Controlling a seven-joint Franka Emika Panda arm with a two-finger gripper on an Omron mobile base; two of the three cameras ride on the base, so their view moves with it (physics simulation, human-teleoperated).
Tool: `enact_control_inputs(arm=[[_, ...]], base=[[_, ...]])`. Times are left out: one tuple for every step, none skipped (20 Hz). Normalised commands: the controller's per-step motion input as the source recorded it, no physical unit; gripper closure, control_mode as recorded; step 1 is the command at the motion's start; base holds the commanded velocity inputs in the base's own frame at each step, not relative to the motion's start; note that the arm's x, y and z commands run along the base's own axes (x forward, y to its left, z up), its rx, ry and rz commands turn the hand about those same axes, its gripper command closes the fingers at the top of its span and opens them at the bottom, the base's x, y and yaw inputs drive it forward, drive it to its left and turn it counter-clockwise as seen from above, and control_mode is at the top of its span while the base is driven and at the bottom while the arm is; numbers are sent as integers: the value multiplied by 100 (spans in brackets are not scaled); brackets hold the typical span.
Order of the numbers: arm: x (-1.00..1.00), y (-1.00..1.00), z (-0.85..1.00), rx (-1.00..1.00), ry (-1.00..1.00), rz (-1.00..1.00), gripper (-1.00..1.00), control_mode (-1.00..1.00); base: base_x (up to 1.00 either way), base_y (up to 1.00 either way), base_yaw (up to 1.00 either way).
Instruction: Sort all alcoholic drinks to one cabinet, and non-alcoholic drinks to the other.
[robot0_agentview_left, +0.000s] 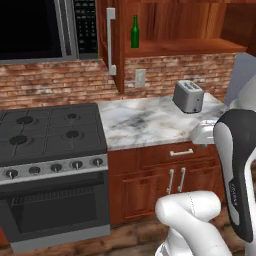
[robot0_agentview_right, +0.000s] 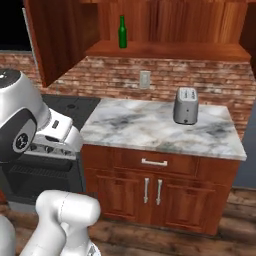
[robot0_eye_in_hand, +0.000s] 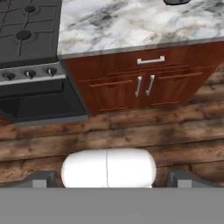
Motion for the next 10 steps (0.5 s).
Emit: enact_control_inputs(arm=[[0,0,0,0,0,0,-100,100],[0,0,0,0,0,0,-100,100],[0,0,0,0,0,0,-100,100],[0,0,0,0,0,0,-100,100],[0,0,0,0,0,0,-100,100],[0,0,0,0,0,0,-100,100],[0,0,0,0,0,0,-100,100],[0,0,0,0,0,0,-100,100],[0,0,0,0,0,0,-100,100],[0,0,0,0,0,0,-100,100]], base=[[-48,100,0],[-34,100,0],[-19,100,0],[-10,100,0],[0,100,0],[0,100,0],[0,100,0],[0,100,0],[0,100,0],[0,100,0]])
